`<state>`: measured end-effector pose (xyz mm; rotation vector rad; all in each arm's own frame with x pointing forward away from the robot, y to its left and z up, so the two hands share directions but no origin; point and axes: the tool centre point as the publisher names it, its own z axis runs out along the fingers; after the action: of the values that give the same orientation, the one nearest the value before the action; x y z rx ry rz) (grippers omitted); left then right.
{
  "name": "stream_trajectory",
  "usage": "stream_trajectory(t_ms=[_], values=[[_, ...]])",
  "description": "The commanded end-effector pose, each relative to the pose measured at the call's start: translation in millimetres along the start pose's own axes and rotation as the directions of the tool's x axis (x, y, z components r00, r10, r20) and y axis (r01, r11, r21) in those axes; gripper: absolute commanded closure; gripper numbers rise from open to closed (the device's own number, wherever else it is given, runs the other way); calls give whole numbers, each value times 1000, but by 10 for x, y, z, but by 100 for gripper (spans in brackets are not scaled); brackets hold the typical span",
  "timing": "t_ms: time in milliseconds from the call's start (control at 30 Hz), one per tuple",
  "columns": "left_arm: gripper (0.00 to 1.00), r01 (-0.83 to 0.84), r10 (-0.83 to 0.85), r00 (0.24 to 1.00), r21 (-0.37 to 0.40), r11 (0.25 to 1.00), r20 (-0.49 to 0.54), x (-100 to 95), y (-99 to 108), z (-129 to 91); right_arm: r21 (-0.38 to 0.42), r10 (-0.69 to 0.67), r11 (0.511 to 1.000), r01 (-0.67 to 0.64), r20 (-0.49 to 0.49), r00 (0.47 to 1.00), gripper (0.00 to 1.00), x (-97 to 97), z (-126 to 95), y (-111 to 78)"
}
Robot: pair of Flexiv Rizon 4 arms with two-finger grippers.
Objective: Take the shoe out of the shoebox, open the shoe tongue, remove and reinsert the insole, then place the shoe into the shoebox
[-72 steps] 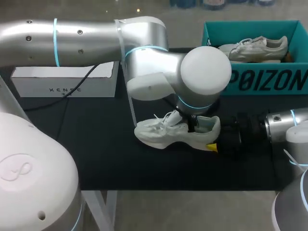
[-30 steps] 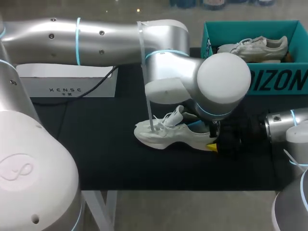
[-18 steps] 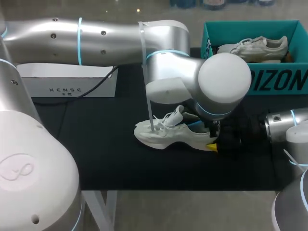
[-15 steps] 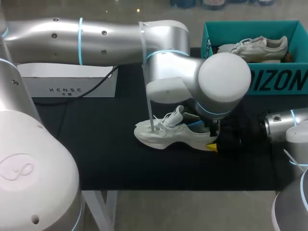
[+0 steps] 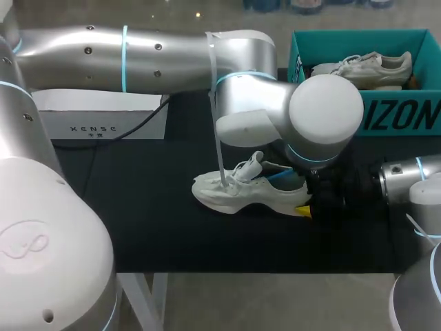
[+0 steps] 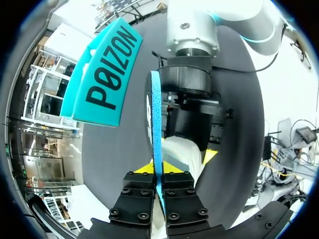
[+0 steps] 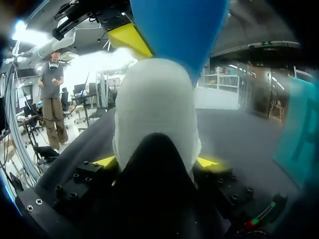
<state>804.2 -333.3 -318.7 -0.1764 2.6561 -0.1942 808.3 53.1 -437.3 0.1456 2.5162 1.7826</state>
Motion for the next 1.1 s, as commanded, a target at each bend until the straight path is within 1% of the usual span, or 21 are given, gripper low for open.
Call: stream_trajectory(t_ms=[33, 267, 333, 500, 667, 833, 867, 933, 967, 1067, 1100], values=[[100, 16, -17, 1000, 29, 999, 9, -67, 68, -202, 2, 1, 1000, -1, 0, 1000, 100, 7, 43, -55], [100, 119, -121, 993, 110, 987, 14, -323, 91, -630, 2, 1, 1000, -1, 0, 1000, 100, 7, 43, -55], [100, 169, -170, 985, 151, 974, -4, -416, 103, -767, 2, 1, 1000, -1, 0, 1000, 100, 7, 43, -55], [100, 263, -253, 965, 282, 923, -71, -637, 97, -1158, 2, 1, 1000, -1, 0, 1000, 100, 7, 43, -55], [100, 343, -287, 939, 432, 834, -189, -801, 85, -1602, 2, 1, 1000, -1, 0, 1000, 100, 7, 43, -55], [100, 368, -248, 927, 553, 747, -282, -901, 7, -2009, 2, 1, 1000, -1, 0, 1000, 100, 7, 43, -55], [100, 374, -248, 925, 568, 734, -289, -912, -8, -2067, 2, 1, 1000, -1, 0, 1000, 100, 7, 43, -55], [100, 392, -219, 914, 610, 689, -341, -961, -38, -2229, 2, 1, 1000, -1, 0, 1000, 100, 7, 43, -55], [100, 393, -215, 914, 622, 678, -343, -977, -49, -2277, 2, 1, 1000, -1, 0, 1000, 100, 7, 43, -55], [100, 407, -170, 903, 657, 635, -394, -1073, -51, -2472, 2, 1, 1000, -1, 0, 1000, 100, 7, 43, -55], [100, 427, -144, 890, 676, 600, -434, -1115, -29, -2528, 2, 1, 1000, -1, 0, 1000, 100, 7, 43, -55]])
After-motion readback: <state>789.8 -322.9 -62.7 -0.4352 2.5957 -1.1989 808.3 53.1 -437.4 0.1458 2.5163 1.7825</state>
